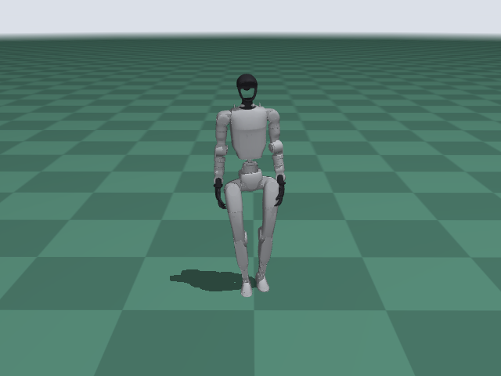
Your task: Walk run
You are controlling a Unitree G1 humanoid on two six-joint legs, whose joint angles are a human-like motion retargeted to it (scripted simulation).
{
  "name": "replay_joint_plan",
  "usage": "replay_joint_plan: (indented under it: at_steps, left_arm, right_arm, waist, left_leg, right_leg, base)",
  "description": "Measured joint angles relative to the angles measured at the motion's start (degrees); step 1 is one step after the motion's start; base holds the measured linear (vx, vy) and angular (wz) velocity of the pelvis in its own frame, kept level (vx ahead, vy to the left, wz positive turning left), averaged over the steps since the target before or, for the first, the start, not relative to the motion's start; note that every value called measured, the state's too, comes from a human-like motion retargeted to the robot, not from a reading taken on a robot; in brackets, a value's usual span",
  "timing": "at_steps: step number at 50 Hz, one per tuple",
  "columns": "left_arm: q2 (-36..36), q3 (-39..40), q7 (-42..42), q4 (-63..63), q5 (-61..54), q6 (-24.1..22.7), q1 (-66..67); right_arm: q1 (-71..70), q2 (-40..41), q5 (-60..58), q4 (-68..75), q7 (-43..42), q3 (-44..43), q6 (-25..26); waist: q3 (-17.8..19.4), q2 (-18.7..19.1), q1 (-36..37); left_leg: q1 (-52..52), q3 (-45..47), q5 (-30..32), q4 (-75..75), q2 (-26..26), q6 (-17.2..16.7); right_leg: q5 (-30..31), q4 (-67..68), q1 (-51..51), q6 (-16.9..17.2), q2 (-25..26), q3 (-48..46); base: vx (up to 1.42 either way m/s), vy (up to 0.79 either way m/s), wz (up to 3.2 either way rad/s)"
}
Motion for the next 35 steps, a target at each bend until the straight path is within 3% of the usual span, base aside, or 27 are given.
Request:
replay_joint_plan:
  at_steps: [2, 5, 13, 18, 20, 23, 27, 32, 35]
  left_arm:
    - [-0.9, -0.5, 0.8, 0.8, 0.2, -0.1, 0.1]
    - [-1.4, -0.1, 0.7, 0.8, 1.2, 0.1, -0.3]
    - [0.0, -4.0, -1.8, -4.3, 4.4, -1.1, -0.5]
    - [1.4, -4.5, 3.6, -6.8, 5.2, -2.3, -0.4]
    - [1.4, -3.8, 7.8, -6.6, 7.3, -1.7, 0.5]
    - [1.4, -2.8, 11.5, -3.8, 7.7, -1.4, 2.8]
    - [2.9, 1.3, 6.8, 0.8, 8.2, 0.9, 5.8]
    - [6.0, 3.5, 0.7, 5.1, 8.7, 4.5, 9.8]
    - [7.5, 4.8, -7.2, 7.2, 8.9, 7.5, 10.5]
  right_arm:
    - [0.4, -0.3, -0.7, 0.5, 0.4, -0.4, 0.2]
    - [0.7, -0.1, -1.3, 1.8, -0.5, 0.2, 0.0]
    - [4.6, 1.8, 0.6, 2.6, -2.3, -2.3, -3.6]
    - [1.8, 3.0, 3.2, -0.6, -8.3, -2.4, -8.4]
    - [-1.0, 2.7, 4.7, -1.3, -6.6, -2.6, -7.9]
    - [-6.3, 2.1, 5.8, -3.0, -3.9, -1.5, -4.3]
    - [-13.4, 2.7, 6.9, -8.5, -4.0, 0.8, -4.1]
    - [-22.6, 2.7, 8.5, -15.4, -1.4, 2.7, -3.2]
    - [-28.0, 2.7, 8.4, -18.7, 0.9, 2.9, -2.2]
  waist:
    - [-0.5, 1.1, 0.3]
    - [-0.5, 2.0, -0.6]
    - [-0.6, 0.5, 2.2]
    - [1.1, -3.2, 2.3]
    - [0.8, -4.6, 3.0]
    - [0.9, -4.9, 4.7]
    - [2.5, -3.9, 6.5]
    - [4.7, -3.6, 10.6]
    - [5.8, -3.5, 11.6]
  left_leg:
    - [1.3, 1.5, 0.0, -2.3, 0.6, 1.3]
    - [2.4, 1.1, 0.7, -4.0, 2.3, -1.0]
    - [4.8, 1.3, -0.9, -4.1, 3.4, -1.9]
    - [-4.8, 3.0, -1.6, 15.4, 2.3, -3.8]
    - [-11.1, 6.1, -2.3, 25.1, 1.8, -1.5]
    - [-17.7, 9.2, -3.4, 28.1, 2.4, -4.1]
    - [-24.0, 9.6, -1.0, 20.4, 2.5, -7.4]
    - [-29.2, 4.9, 3.2, 6.3, 1.7, -8.7]
    - [-32.2, 3.7, 4.1, 2.5, 2.2, -8.8]
  right_leg:
    - [-0.5, -0.1, 0.9, 0.2, 1.6, 1.2]
    - [-1.3, -0.6, 2.0, 0.8, 3.2, 1.8]
    - [-5.1, -1.0, 4.3, -0.1, 4.2, 1.2]
    - [-8.0, 0.0, 4.1, -0.6, 0.7, 2.0]
    - [-9.3, -0.2, 3.7, -0.7, -0.7, 1.9]
    - [-9.8, -1.2, 4.1, -0.9, 0.0, 2.5]
    - [-10.2, -2.3, 6.2, -2.1, 2.3, 3.8]
    - [-12.0, -2.9, 11.0, -2.5, 3.3, 4.1]
    - [-13.4, -3.2, 14.4, -3.1, 3.6, 5.5]
  base:
    - [0.17, -0.01, -0.34]
    - [0.05, -0.06, -0.25]
    - [0.13, -0.09, 0.13]
    - [0.08, -0.09, 0.55]
    - [0.07, -0.03, 0.36]
    - [0.21, -0.05, -0.09]
    - [0.29, -0.08, -0.46]
    - [0.46, -0.06, -0.53]
    - [0.77, -0.01, -0.33]
